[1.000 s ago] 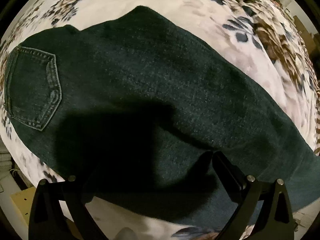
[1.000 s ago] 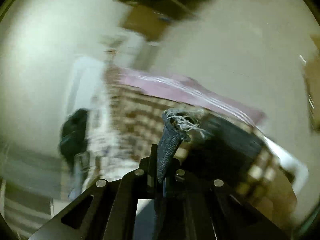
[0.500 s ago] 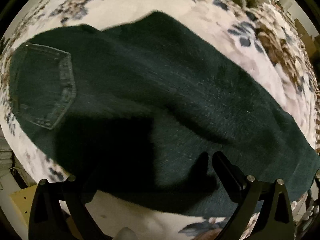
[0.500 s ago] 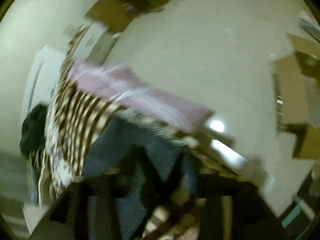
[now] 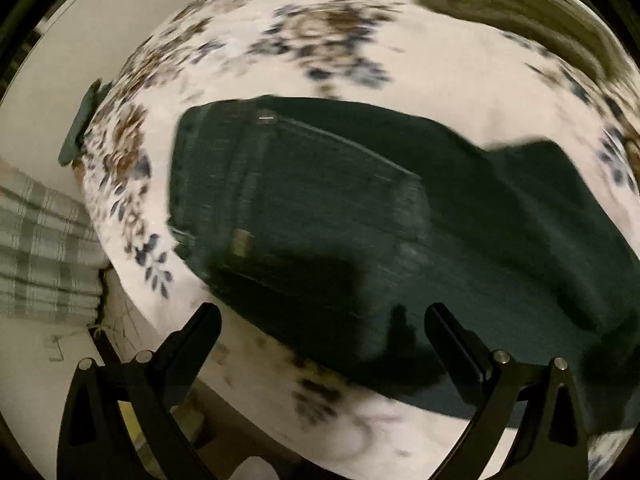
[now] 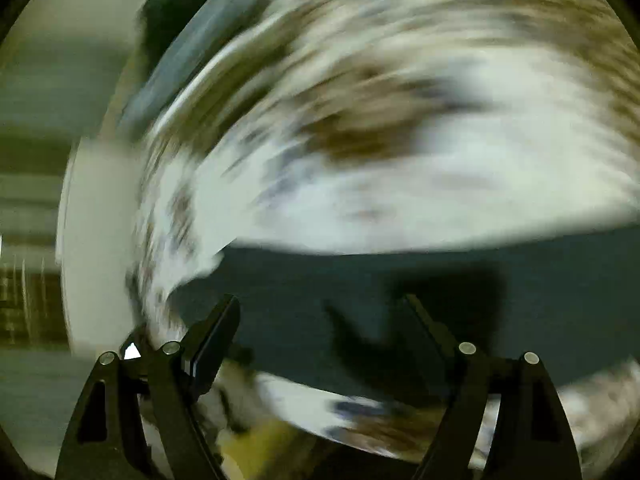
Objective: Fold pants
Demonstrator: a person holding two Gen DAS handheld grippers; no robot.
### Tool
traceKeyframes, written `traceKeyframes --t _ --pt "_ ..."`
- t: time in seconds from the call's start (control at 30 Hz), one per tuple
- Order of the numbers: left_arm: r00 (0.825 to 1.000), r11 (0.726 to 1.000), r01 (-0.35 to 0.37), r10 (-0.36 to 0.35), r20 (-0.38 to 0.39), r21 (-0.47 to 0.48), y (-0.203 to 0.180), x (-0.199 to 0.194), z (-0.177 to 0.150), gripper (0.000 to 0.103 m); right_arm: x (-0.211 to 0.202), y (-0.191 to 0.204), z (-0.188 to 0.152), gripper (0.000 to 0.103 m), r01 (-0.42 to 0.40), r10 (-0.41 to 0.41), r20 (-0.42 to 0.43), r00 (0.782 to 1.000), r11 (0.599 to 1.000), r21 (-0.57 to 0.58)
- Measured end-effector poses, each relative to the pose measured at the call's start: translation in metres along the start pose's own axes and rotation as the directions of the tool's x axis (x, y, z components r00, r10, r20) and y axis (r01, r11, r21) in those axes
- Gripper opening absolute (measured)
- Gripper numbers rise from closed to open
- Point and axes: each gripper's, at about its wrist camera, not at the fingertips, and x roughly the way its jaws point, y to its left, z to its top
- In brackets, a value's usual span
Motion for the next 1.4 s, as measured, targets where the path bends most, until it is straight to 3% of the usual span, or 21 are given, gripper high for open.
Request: traceKeyframes --t 0.1,0.17,0.27,0.3,0.33,0.37,0.47,0.57,0.6,0.73,0.8,0.87,0.9,0.93,1.07,1.1,1.17,1.2,1.23,1.3,1.4 --pt "1.000 0.999 -0.010 0.009 -0.018 -0.042 0.030 0.020 0.011 0.103 0.088 0.071 0.024 0.083 -0.008 -0.008 -0.124 0.992 0.991 -0.134" --pt "0.999 0.998 -0.008 0.005 -0.048 -0.059 0.043 0.036 0.019 0.103 0.131 0.095 0.036 0.083 0.026 -0.061 -0.178 0.982 0.981 -0.193" --pt "0.995 0.995 0.033 -0.041 -0.086 -0.092 0.056 0.050 0.022 0.103 0.194 0.123 0.044 0.081 0.101 -0.187 -0.276 0.943 0.949 -0.298" --pt "0.993 0.994 0.053 -0.063 -0.096 -0.097 0.059 0.054 0.024 0.103 0.211 0.130 0.042 0.063 0.130 -0.239 -0.298 0.924 0.930 -0.343" --pt "0.991 0.992 0.072 -0.082 -0.107 -0.101 0.061 0.058 0.025 0.103 0.218 0.135 0.042 0.030 0.152 -0.269 -0.294 0.917 0.918 -0.367" --pt "0.988 0.990 0.090 -0.102 -0.115 -0.105 0.063 0.060 0.025 0.103 0.220 0.132 0.041 0.021 0.141 -0.256 -0.297 0.920 0.923 -0.359" --pt "0.984 0.987 0.131 -0.140 -0.108 -0.088 0.065 0.062 0.024 0.103 0.208 0.126 0.051 0.019 0.093 -0.164 -0.265 0.950 0.961 -0.259" --pt "0.974 0.978 0.185 -0.195 -0.113 -0.097 0.072 0.068 0.023 0.103 0.205 0.115 0.056 0.016 0.066 -0.108 -0.256 0.961 0.984 -0.165" --pt "0.971 0.975 0.198 -0.209 -0.119 -0.103 0.074 0.070 0.023 0.103 0.206 0.104 0.059 0.010 0.061 -0.083 -0.250 0.965 0.994 -0.093" --pt "0.960 0.970 0.225 -0.237 -0.146 -0.094 0.081 0.071 0.024 0.103 0.193 0.072 0.090 0.008 0.072 -0.053 -0.165 0.985 0.991 0.109" --pt "0.967 0.975 0.209 -0.218 -0.131 -0.077 0.090 0.061 0.027 0.103 0.178 0.069 0.092 0.012 0.042 -0.022 -0.156 0.987 0.991 0.126" --pt "0.973 0.975 0.204 -0.212 -0.095 -0.086 0.099 0.048 0.031 0.103 0.164 0.080 0.082 0.028 0.033 -0.020 -0.166 0.986 0.997 0.076" --pt "0.976 0.975 0.198 -0.206 -0.071 -0.104 0.107 0.044 0.034 0.103 0.158 0.086 0.074 0.046 0.032 -0.024 -0.167 0.986 0.998 0.048" --pt "0.980 0.974 0.187 -0.195 -0.049 -0.128 0.115 0.042 0.038 0.103 0.151 0.089 0.062 0.057 0.039 -0.034 -0.166 0.985 0.999 0.027" --pt "0.991 0.976 0.096 -0.113 -0.078 -0.196 0.135 0.074 0.055 0.103 0.129 0.078 0.013 0.058 0.088 -0.080 -0.168 0.982 0.995 0.044" --pt "0.988 0.974 0.099 -0.121 -0.097 -0.205 0.136 0.084 0.057 0.103 0.121 0.068 0.001 0.058 0.109 -0.099 -0.159 0.982 0.992 0.056" --pt "0.976 0.963 0.132 -0.168 -0.139 -0.236 0.136 0.097 0.058 0.103 0.105 0.049 -0.023 0.073 0.139 -0.126 -0.122 0.984 0.985 0.101" --pt "0.978 0.966 0.125 -0.158 -0.134 -0.225 0.134 0.094 0.058 0.103 0.093 0.036 -0.036 0.090 0.140 -0.129 -0.083 0.988 0.980 0.145" --pt "0.981 0.973 0.120 -0.147 -0.128 -0.198 0.129 0.088 0.058 0.103 0.078 0.022 -0.050 0.097 0.125 -0.120 -0.038 0.992 0.973 0.194" --pt "0.987 0.983 0.125 -0.137 -0.086 -0.132 0.116 0.065 0.056 0.103 0.055 -0.003 -0.069 0.097 0.100 -0.111 0.029 0.993 0.961 0.258" --pt "0.990 0.989 0.140 -0.141 -0.030 -0.038 0.090 0.025 0.048 0.103 0.004 -0.047 -0.108 0.097 0.071 -0.140 0.156 0.978 0.922 0.382"
